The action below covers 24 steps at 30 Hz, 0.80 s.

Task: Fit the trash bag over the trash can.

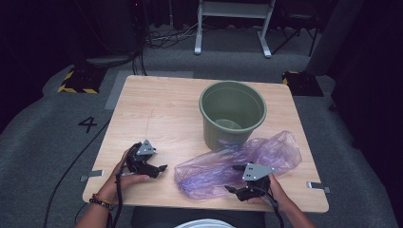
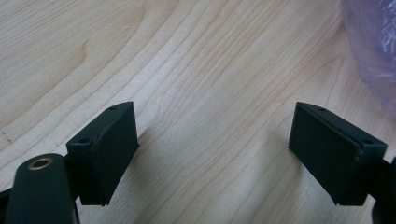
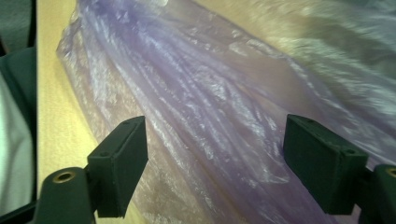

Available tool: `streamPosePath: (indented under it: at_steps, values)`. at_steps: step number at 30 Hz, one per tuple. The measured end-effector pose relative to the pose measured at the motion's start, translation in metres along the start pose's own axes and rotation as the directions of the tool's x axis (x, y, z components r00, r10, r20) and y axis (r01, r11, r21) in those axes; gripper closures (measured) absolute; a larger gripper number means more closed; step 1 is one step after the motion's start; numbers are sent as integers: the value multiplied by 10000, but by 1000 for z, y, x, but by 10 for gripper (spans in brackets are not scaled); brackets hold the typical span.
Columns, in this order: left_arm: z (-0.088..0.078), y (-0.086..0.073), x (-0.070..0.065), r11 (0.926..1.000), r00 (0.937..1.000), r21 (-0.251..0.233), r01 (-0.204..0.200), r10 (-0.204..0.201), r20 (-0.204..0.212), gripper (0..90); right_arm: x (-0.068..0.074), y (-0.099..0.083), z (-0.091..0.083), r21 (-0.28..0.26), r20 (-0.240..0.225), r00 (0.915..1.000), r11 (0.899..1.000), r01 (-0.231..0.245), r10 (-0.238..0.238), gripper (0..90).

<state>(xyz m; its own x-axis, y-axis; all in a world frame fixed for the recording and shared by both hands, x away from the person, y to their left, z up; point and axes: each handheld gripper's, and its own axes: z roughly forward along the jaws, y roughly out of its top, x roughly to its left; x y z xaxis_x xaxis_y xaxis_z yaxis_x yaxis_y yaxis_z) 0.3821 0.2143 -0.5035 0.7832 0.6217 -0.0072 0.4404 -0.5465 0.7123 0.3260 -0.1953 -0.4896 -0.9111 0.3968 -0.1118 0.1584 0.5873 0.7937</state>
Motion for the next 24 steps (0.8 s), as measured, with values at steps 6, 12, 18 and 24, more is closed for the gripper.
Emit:
streamPosePath:
  at_steps: [6, 12, 18, 24]
  values:
    - [1, 1, -1, 10000, 10000, -11, -24, 24, 46, 154, 1, -3, 11, 550, -507, 9986, 9984, -125, 153, 196]
    - [3, 2, -3, 10000, 9999, -5, -92, 92, 127, 154, 0, -5, 17, 756, -637, 9973, 9966, -314, 363, 209]
    - [4, 4, -4, 9999, 9997, -4, -162, 162, 196, 153, -11, -8, 13, 544, -315, 9941, 9933, -1016, 1034, 655]
    - [5, 5, -5, 10000, 9998, -9, -93, 93, 146, 150, -18, -12, 8, 476, 553, 9904, 9905, -1291, 1265, 886]
